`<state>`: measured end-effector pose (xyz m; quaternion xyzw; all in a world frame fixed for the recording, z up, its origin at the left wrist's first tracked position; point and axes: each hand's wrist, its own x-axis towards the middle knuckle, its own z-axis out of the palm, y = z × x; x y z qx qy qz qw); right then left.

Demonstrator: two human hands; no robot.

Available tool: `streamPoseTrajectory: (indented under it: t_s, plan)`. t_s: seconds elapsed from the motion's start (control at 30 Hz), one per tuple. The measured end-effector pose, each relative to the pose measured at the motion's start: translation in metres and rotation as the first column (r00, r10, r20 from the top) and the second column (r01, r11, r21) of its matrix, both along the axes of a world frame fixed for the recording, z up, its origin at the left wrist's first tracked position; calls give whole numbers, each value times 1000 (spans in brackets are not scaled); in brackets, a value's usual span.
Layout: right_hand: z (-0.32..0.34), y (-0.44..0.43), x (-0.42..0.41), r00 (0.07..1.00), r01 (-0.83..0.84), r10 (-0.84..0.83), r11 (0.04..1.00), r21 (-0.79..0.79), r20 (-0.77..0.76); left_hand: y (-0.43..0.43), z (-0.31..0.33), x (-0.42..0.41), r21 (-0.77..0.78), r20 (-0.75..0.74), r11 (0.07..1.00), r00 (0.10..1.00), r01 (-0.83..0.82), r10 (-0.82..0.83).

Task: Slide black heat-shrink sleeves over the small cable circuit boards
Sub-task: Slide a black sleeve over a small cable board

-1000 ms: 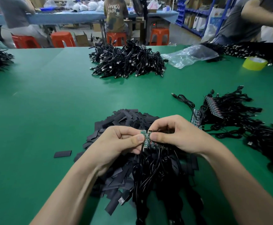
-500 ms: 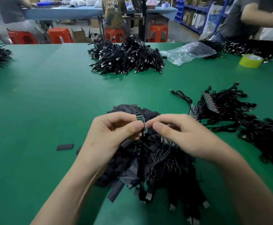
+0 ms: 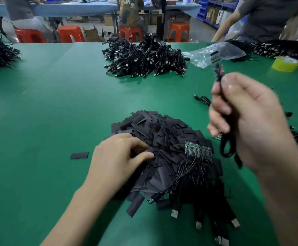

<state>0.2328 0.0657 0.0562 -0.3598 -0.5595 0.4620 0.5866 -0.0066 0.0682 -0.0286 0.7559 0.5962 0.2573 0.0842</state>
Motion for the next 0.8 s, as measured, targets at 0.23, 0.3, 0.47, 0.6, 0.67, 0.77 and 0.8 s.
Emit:
streamPoseTrajectory:
  t_s: [0.23, 0.3, 0.47, 0.6, 0.67, 0.77, 0.8]
  plan:
    - [-52, 11, -7, 560, 147, -217, 976, 161, 800, 2, -19, 7, 32, -89, 999, 996, 28, -25]
    - [-73, 10, -13, 531, 129, -192, 981, 146, 825, 1, -21, 4, 32, -29, 999, 999, 36, -35]
    - [-95, 7, -19, 610, 161, -245, 969, 185, 754, 4, -23, -1, 17, 226, 995, 969, 101, -102]
    - [-99, 7, -21, 648, 147, -248, 968, 201, 720, 4, -24, 4, 56, 367, 988, 917, 144, -154]
    - [-100, 7, -21, 657, 120, -228, 973, 199, 719, 3, -26, 7, 93, 373, 983, 909, 161, -184]
    - [-101, 9, -21, 706, 97, -181, 982, 160, 685, 3, -32, 12, 173, 351, 972, 912, 161, -214]
    - [-102, 9, -20, 722, 92, -170, 984, 151, 671, 4, -34, 14, 198, 341, 967, 913, 163, -224]
